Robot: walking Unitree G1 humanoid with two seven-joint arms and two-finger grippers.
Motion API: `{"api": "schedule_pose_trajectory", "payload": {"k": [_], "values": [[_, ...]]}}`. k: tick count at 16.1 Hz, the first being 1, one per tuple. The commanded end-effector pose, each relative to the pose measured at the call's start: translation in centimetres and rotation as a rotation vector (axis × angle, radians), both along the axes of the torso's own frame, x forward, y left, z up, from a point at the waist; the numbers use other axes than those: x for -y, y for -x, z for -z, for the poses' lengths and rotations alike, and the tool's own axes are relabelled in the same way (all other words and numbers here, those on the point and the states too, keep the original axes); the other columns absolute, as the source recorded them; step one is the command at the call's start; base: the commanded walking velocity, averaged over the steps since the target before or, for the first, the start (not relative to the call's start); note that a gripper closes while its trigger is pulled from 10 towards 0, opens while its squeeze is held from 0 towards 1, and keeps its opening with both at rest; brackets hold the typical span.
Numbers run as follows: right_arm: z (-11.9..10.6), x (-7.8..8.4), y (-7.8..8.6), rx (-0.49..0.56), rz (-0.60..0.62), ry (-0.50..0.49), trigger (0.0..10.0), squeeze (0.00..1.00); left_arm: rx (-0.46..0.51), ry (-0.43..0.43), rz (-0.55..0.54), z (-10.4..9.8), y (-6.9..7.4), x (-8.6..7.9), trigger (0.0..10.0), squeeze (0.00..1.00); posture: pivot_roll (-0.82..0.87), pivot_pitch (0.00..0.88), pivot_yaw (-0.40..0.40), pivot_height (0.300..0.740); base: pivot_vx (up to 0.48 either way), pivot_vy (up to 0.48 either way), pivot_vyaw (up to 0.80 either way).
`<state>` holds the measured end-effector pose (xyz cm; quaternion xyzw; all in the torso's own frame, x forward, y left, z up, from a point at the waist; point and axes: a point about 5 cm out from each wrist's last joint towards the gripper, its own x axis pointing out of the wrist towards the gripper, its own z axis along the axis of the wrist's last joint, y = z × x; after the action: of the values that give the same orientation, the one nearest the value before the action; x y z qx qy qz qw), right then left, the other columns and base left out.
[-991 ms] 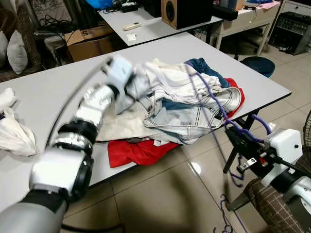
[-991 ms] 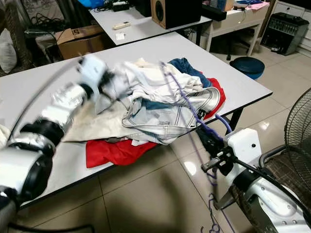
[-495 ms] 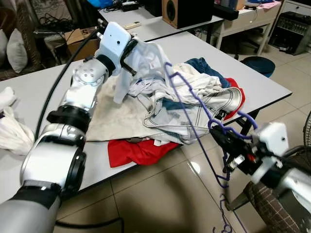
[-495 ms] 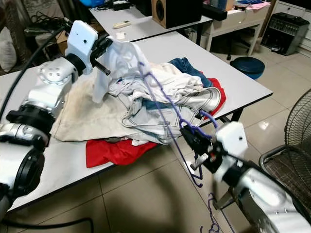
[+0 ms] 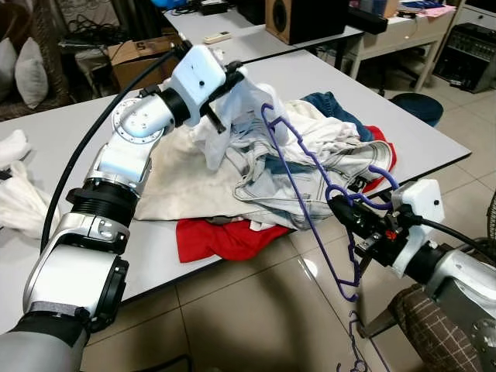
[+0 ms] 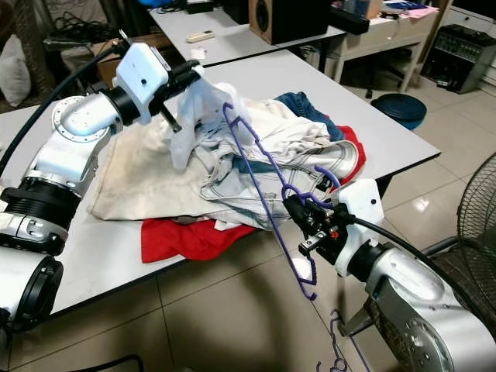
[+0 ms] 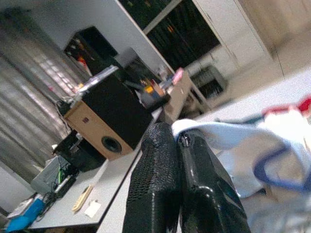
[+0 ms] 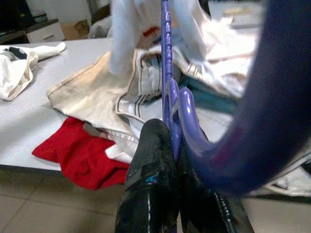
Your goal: Hang hanger
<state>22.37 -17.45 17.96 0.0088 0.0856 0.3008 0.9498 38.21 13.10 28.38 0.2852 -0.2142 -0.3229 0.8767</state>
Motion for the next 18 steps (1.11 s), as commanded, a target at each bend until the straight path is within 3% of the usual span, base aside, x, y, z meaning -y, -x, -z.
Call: {"api": "schedule_pose_trajectory", "payload": {"k": [1, 3, 4, 7, 9, 12, 15, 17, 18], "values": [[0.2, 0.2, -0.3, -0.029, 0.030, -0.017, 10.0, 0.00, 0.014, 0.051, 0.012, -1.0, 0.2, -0.3, 0.0, 0.00, -0.11, 0.000, 0.068, 0.740, 0.000, 0.000, 0.00], [0.3, 0.7, -1.4, -0.055, 0.135, -0.083, 10.0, 0.00, 0.034, 0.119, 0.032, -2.7, 0.4, -0.6, 0.0, 0.00, -0.10, 0.000, 0.068, 0.740, 0.000, 0.000, 0.00], [-0.8, 0.8, -2.4, -0.020, 0.188, -0.222, 10.0, 0.00, 0.050, 0.134, -0.041, -3.6, -0.1, -1.4, 0.0, 0.00, -0.10, 0.000, 0.069, 0.740, 0.000, 0.000, 0.00], [-1.9, 1.0, -2.7, 0.009, 0.202, -0.343, 10.0, 0.00, 0.041, 0.138, -0.118, -3.6, -0.6, -2.1, 0.0, 0.00, -0.10, 0.000, 0.073, 0.740, 0.000, 0.000, 0.00], [-3.1, 0.8, -2.0, 0.028, 0.130, -0.449, 10.0, 0.00, 0.027, 0.113, -0.175, -3.2, -1.0, -2.3, 0.0, 0.00, -0.10, 0.000, 0.082, 0.740, 0.000, 0.000, 0.00], [-1.7, 2.3, -2.7, -0.092, 0.252, -0.476, 10.0, 0.00, 0.040, 0.147, -0.118, -3.8, -0.8, -1.3, 0.0, 0.00, -0.11, 0.000, 0.087, 0.740, 0.000, 0.000, 0.00], [-0.3, 2.7, -2.4, -0.178, 0.283, -0.393, 10.0, 0.00, 0.108, 0.248, -0.095, -5.5, -0.4, -1.2, 0.0, 0.00, -0.11, 0.000, 0.083, 0.740, 0.000, 0.000, 0.00], [0.9, 3.6, -2.7, -0.230, 0.373, -0.299, 10.0, 0.00, 0.146, 0.372, -0.039, -7.2, 0.3, -1.1, 0.0, 0.00, -0.11, 0.000, 0.082, 0.740, 0.000, 0.000, 0.00], [0.9, 3.5, -2.7, -0.232, 0.368, -0.299, 10.0, 0.00, 0.145, 0.373, -0.027, -7.3, 0.4, -1.0, 0.0, 0.00, -0.11, 0.000, 0.081, 0.740, 0.000, 0.000, 0.00]]}}
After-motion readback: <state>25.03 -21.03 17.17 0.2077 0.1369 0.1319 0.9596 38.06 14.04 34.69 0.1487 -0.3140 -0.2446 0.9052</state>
